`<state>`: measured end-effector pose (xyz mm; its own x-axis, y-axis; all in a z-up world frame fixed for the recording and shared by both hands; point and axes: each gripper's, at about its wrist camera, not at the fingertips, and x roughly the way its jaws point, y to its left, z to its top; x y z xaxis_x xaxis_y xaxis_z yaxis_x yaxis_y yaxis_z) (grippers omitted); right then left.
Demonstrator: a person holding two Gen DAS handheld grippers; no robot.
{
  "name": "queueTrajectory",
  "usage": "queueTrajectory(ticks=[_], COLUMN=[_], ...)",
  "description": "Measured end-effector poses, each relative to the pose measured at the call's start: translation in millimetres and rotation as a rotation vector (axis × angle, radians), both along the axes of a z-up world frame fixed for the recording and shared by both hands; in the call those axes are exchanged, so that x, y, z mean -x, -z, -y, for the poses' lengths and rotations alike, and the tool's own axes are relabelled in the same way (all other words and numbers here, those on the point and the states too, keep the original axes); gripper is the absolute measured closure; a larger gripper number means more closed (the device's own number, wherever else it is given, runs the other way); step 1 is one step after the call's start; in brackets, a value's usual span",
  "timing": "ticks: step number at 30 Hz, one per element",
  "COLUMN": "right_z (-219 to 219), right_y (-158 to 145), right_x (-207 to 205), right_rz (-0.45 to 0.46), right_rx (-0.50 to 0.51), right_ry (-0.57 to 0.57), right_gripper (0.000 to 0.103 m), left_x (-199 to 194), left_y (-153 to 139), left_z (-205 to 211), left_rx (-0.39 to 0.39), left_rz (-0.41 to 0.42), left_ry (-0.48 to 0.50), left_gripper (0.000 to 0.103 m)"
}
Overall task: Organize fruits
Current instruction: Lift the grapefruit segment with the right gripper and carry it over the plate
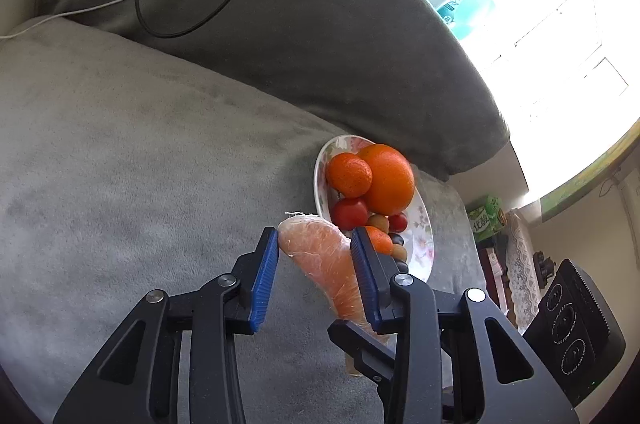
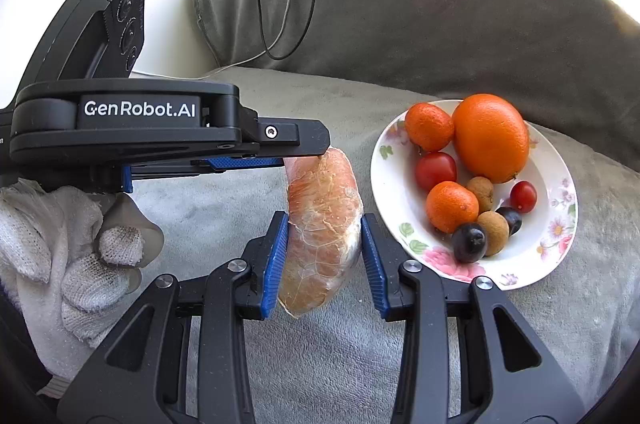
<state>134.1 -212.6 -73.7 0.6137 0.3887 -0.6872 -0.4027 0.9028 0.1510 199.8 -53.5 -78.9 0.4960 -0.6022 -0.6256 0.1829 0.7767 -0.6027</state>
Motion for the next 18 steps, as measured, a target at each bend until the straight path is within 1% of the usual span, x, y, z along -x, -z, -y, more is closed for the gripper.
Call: queueTrajectory(ticks=[6,11,18], right_z=[21,44,72], right_y=[-11,-17,-22], right_x=[8,9,-1], right_rz=[0.033,0.050,0.067], right_rx=[-0.009,-0.013,-0.016], right_ry=[0.031,0.067,0.126], right_gripper=[0.065,0.065,0.065], left_x=[-4,-10,-24], left_y=[-14,-23,-35], left_z=[18,42,76], left_rx=[-0.010,-0.022,-0.041], left_rz=[0.040,0.063,0.087], left_ry=[0.034,0.073,0.137], left_gripper=[0.068,0.068,0.068])
